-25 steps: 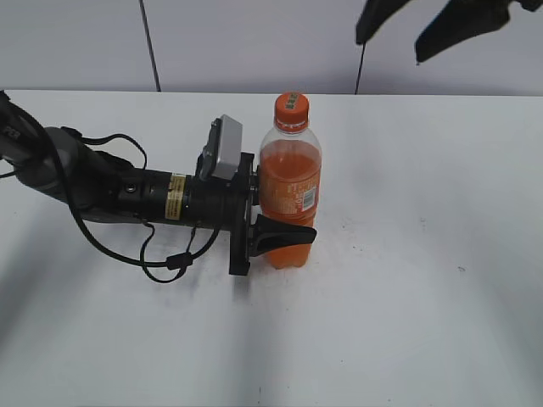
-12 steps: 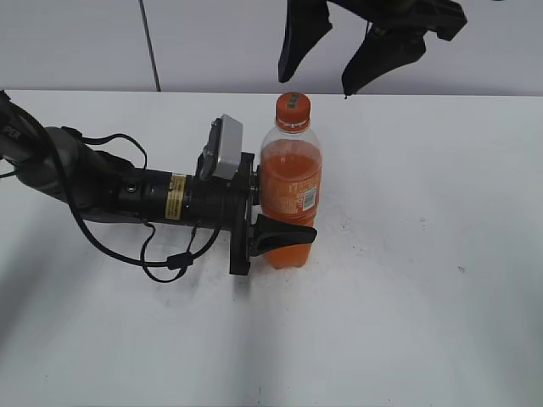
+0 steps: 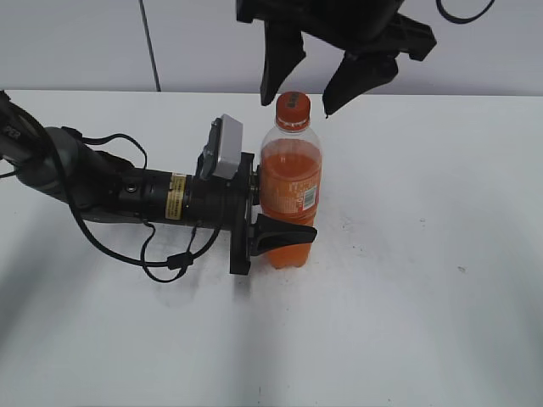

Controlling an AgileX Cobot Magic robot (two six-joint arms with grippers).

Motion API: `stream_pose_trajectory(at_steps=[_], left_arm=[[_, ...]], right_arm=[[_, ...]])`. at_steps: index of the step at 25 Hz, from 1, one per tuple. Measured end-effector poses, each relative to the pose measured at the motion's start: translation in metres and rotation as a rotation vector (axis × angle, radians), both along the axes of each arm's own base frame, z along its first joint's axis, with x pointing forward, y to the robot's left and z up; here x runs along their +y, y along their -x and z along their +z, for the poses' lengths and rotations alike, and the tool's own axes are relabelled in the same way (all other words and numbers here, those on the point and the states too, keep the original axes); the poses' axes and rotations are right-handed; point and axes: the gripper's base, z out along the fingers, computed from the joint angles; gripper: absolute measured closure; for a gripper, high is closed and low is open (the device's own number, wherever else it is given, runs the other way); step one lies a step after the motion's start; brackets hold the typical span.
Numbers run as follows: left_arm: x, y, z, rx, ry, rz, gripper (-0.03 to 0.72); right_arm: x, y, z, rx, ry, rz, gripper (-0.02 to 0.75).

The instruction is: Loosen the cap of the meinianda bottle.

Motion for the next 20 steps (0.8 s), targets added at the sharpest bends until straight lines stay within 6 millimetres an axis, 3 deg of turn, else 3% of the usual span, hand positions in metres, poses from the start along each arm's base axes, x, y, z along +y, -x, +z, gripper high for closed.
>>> stream_pose_trajectory(at_steps=[5,20], left_arm=[[0.0000,-0.0001,0.0000,0.001,0.001,0.001,0.295],[0.0000,-0.0001,0.0000,0.002,0.000,0.002,0.295]], right_arm=[[0.0069,-0.0043,-0.0104,-0.004,0.017,0.008,0.245],[0.0069,-0.0049,-0.0110,-0.011,0.024,0.009,0.274]])
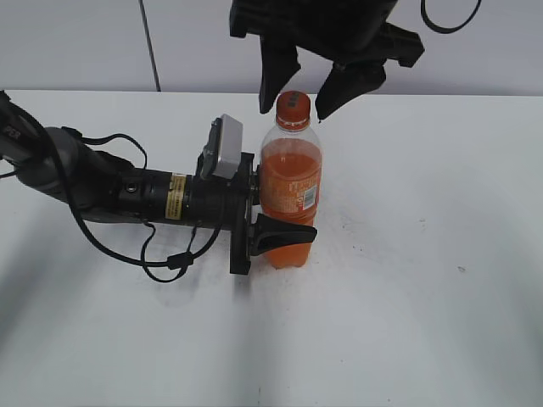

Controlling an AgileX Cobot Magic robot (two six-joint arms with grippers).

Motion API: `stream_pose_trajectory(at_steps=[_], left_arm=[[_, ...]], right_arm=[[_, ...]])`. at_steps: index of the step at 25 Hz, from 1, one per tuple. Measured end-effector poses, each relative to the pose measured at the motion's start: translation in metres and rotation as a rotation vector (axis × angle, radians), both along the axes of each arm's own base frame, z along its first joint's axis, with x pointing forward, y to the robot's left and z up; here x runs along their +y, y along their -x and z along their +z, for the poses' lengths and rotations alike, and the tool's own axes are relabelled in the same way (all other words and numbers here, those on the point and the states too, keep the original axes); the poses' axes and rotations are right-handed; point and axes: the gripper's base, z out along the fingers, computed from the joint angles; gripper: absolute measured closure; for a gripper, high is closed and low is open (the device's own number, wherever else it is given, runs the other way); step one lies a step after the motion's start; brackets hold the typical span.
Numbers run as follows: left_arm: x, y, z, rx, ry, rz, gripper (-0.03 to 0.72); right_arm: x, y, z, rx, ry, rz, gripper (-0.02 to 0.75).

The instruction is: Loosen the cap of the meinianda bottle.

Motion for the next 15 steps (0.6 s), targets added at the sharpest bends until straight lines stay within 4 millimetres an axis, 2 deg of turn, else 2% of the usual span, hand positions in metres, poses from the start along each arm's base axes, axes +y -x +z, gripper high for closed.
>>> stream_pose_trajectory(at_steps=[6,12,15], left_arm=[[0.0000,-0.0002,0.0000,0.000,0.000,0.002,0.295],[-0.0006,-0.0001,0.0000,0.001,0.000,0.004,0.295],[-0.0006,-0.0001,0.0000,0.001,0.000,0.004,0.295]], right_arm=[[-0.0014,0.0019,-0.0009,0.022,0.017,0.003,0.457],[-0.0022,0.0013,-0.0011,0.003,0.037,0.040,0.461],[-0.0022,0.0014,-0.0011,-0.049,0.075,0.198,0.461]])
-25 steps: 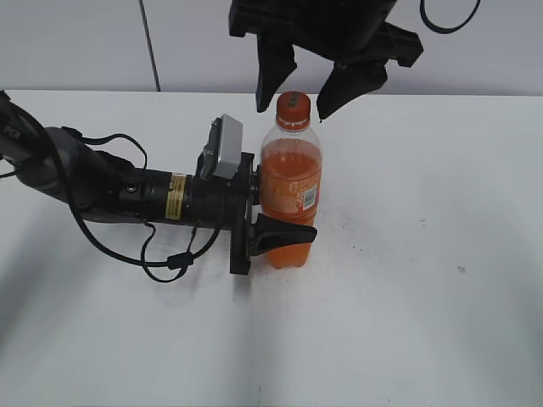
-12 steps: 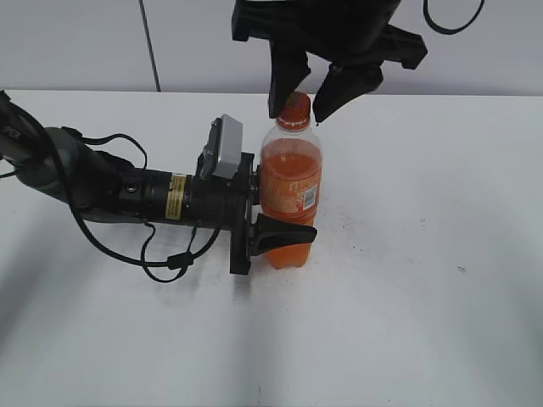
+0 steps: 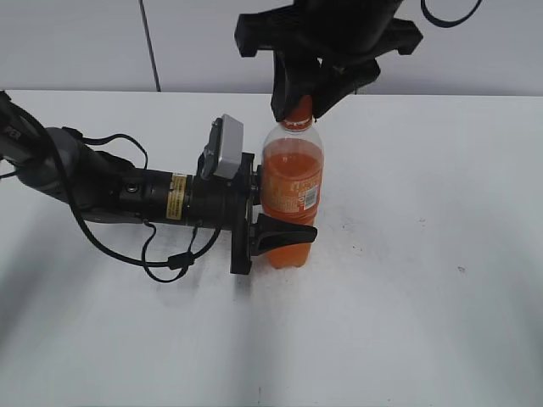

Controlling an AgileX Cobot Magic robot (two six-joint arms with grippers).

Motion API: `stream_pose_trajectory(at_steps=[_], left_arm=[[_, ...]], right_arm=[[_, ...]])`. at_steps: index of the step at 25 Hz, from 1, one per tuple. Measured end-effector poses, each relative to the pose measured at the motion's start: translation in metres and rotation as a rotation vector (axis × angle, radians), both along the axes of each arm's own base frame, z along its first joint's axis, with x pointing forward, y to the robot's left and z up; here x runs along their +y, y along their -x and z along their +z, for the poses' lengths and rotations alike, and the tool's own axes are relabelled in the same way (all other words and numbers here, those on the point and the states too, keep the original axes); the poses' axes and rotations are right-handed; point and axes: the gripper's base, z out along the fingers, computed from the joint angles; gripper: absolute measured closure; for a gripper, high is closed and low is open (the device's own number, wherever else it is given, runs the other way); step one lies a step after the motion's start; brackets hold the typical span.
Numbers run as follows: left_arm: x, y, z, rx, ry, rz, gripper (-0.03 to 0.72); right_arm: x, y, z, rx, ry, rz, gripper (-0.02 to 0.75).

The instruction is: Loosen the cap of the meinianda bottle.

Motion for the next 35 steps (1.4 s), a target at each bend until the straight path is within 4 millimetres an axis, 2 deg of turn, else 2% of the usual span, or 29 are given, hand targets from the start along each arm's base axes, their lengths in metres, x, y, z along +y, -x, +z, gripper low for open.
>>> stream_pose_trajectory(at_steps=[7,11,19,27,35], left_arm=[[0.0003,0.0011,0.0002,-0.013,0.002,-0.016,0.295],[0.0002,0.0011,0.0003,-0.019,0.003,-0.018,0.295],[-0.0006,-0.0005,-0.0001,-0.002,-0.001,0.009,0.295],[-0.0006,0.0000,-0.0001,-0.002,-0.001,0.003,0.295],[-0.0006,0.0001,0.0000,-0.004,0.000,0.001,0.296]], right_arm=[[0.0039,0.0033,0.0009,-0.178,0.093,0.636,0.461],[0.0038,0.0034,0.0009,-0.250,0.141,0.844,0.462],[-0.0018,-0.0011,0.0004,-0.328,0.277,1.029,0.463],[0.0002,0.0004,0.0007,-0.386,0.294,1.222,0.465],[0.0003,0.0008,0.0011,-0.400,0.301,1.265,0.466]])
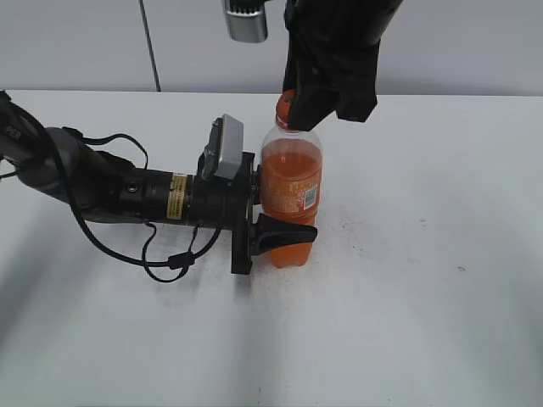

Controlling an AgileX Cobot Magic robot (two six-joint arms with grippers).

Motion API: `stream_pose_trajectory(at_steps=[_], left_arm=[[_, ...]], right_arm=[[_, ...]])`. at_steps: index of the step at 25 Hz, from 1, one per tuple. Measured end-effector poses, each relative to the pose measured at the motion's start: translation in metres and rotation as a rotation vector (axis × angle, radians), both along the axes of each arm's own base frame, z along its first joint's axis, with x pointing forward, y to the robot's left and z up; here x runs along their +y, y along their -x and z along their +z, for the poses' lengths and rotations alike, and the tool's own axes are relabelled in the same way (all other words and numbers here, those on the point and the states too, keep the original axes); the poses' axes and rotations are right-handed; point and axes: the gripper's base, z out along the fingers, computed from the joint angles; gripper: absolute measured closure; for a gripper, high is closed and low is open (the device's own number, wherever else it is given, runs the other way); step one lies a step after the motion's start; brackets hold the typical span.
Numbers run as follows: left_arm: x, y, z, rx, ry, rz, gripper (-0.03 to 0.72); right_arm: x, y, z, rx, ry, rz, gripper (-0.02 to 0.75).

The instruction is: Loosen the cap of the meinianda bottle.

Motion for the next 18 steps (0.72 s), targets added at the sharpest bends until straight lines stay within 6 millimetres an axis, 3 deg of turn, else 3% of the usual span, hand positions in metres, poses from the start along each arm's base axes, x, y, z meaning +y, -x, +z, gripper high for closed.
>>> stream_pose_trajectory(at_steps=[14,18], left_arm=[[0.000,0.000,0.000,0.001,0.000,0.001,0.296],[0.000,0.000,0.000,0.001,0.000,0.001,0.296]], right_arm=[[-0.006,0.008,0.017,-0.031,-0.025,0.004,0.468],[-0.006,0.008,0.018,0.006,-0.055,-0.108,0.468]])
